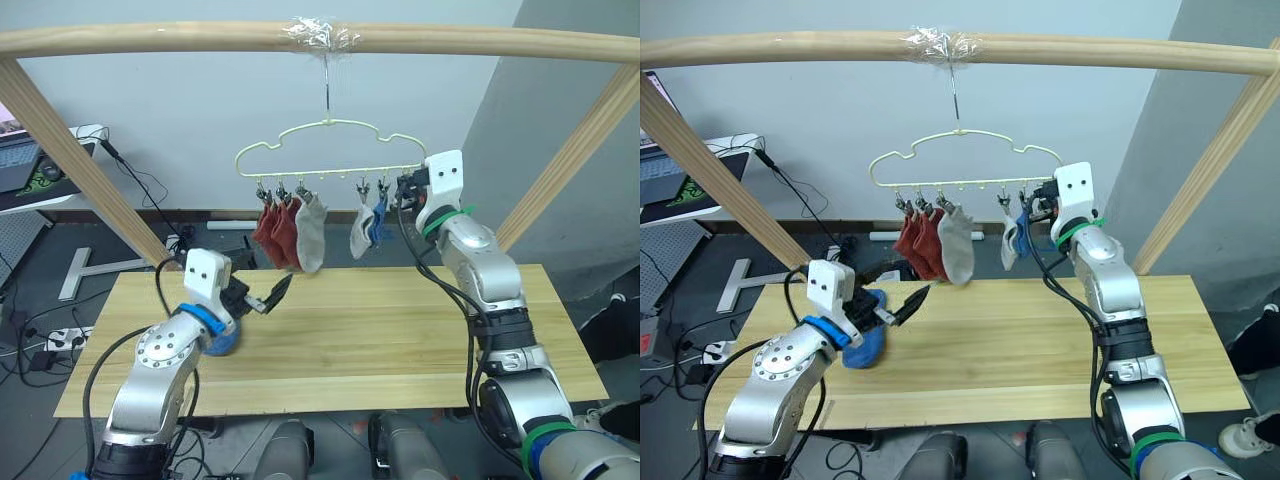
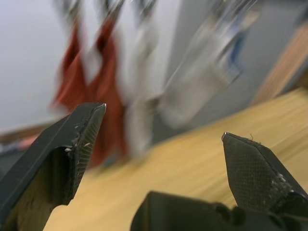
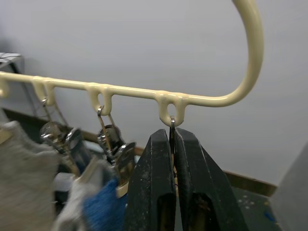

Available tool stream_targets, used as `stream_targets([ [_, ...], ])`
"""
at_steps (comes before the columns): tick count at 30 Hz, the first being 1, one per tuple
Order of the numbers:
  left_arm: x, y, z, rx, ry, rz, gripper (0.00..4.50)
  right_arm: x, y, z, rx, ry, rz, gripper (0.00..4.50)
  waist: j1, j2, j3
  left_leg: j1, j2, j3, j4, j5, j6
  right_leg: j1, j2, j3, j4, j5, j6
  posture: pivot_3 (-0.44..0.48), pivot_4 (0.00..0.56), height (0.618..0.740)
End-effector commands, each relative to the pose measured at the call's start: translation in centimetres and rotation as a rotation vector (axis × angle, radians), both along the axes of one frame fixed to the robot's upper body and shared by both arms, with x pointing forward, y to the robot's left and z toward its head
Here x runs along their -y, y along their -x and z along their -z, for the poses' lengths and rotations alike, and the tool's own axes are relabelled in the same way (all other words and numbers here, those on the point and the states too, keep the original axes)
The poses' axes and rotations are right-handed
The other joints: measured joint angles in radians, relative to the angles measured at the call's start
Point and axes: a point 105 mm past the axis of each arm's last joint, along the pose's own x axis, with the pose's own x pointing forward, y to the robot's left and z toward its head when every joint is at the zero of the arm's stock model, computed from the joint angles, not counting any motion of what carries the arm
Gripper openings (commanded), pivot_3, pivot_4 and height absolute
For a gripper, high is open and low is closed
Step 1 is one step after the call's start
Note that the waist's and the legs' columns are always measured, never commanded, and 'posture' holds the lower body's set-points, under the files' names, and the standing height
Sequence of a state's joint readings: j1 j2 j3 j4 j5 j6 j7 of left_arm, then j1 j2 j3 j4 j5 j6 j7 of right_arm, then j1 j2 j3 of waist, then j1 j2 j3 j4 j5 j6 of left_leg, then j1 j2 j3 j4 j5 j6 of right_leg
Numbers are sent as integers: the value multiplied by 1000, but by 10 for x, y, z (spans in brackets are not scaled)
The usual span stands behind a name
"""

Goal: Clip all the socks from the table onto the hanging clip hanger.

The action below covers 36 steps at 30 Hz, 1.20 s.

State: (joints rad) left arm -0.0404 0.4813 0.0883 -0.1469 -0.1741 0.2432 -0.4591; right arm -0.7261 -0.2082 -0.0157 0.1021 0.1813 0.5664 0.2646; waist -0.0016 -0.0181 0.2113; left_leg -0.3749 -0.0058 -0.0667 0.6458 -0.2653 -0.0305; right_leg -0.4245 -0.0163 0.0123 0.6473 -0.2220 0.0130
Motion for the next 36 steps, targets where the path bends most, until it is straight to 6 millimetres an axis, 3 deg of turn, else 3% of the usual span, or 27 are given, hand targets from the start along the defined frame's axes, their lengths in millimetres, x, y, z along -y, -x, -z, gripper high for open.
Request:
stream_targets([
  [1,-47,-4,29,-53,-99,-173,4500,2,12,-17,-4,16,-69,10,0,0,0,0,0,0,0,0,0,0,0,-1,0,0,0,80,200,740],
  [6,-72,-18,54,-111,-132,-283,4500,6,14,-18,-28,28,-78,10,4,0,0,-4,-1,-3,1,0,0,-1,-2,-4,-2,0,0,72,202,740],
  [13,-63,-32,82,-218,-44,-265,4500,5,15,-15,-54,7,-72,10,1,-1,0,-4,-2,-3,0,0,0,-1,-3,-6,-2,3,-4,69,209,740],
  [20,-81,-34,101,-304,-100,-309,4500,6,17,-12,-67,9,-69,10,1,-1,0,-5,-1,-7,0,0,0,-1,-3,-13,-1,3,-4,53,214,740],
  [23,-78,-29,114,-362,-64,-301,4500,8,18,-10,-74,12,-62,10,-1,0,0,-5,-1,-8,0,0,0,-1,-3,-14,-1,3,-4,50,215,740],
  [26,-65,-21,126,-438,53,-266,3912,9,19,-9,-81,8,-58,0,-1,0,0,-5,-1,-8,0,0,0,-1,-3,-15,-1,3,-4,46,214,740],
  [29,-57,-17,129,-480,192,-266,3036,10,20,-9,-84,2,-59,0,0,0,0,-5,-2,-8,0,0,0,0,-4,-16,-1,2,-4,44,215,740],
  [36,-52,-1,139,-527,220,-241,1165,14,17,-14,-82,9,-61,0,-1,0,0,-3,-2,-11,0,0,0,2,-4,-18,-1,2,-4,43,214,740],
])
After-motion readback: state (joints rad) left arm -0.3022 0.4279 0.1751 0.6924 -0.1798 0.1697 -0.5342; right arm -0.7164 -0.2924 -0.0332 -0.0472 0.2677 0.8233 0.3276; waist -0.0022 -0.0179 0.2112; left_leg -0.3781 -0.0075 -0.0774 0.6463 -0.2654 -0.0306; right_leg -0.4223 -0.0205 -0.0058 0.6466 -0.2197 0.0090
